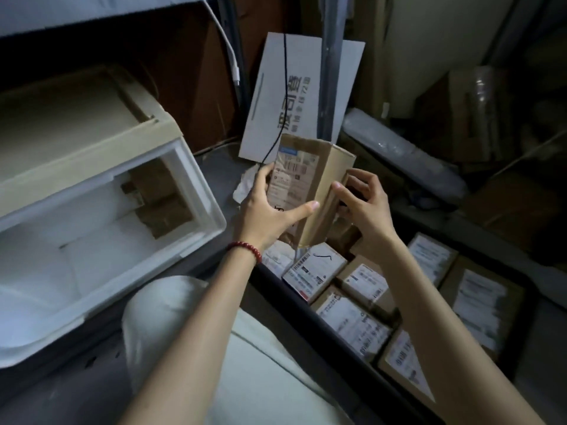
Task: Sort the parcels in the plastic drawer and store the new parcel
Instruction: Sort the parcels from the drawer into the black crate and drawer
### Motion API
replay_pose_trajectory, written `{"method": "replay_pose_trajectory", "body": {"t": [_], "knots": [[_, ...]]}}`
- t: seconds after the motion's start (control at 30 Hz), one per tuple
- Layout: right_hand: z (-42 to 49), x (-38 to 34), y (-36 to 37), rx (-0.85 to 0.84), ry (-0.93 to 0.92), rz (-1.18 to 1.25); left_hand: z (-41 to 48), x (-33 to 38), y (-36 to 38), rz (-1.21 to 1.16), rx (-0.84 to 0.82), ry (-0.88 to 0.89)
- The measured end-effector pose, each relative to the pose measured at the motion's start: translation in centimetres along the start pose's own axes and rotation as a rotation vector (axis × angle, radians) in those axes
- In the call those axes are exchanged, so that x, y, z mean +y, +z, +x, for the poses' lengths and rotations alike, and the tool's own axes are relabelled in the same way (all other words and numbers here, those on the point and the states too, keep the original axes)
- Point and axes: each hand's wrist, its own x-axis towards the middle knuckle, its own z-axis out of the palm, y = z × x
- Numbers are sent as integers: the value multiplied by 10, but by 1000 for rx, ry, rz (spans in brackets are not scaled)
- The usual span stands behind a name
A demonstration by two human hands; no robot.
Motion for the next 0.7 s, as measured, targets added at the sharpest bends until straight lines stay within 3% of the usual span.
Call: {"method": "replay_pose_trajectory", "body": {"t": [0.27,0.57,0.7], "knots": [[16,29,-7,-39,120,20,30,-27,35,118,-3,-13],[33,63,30,-157,286,31,50,-52,25,567,-1,-36],[38,82,41,-186,310,58,58,-70,23,552,-55,-32]]}}
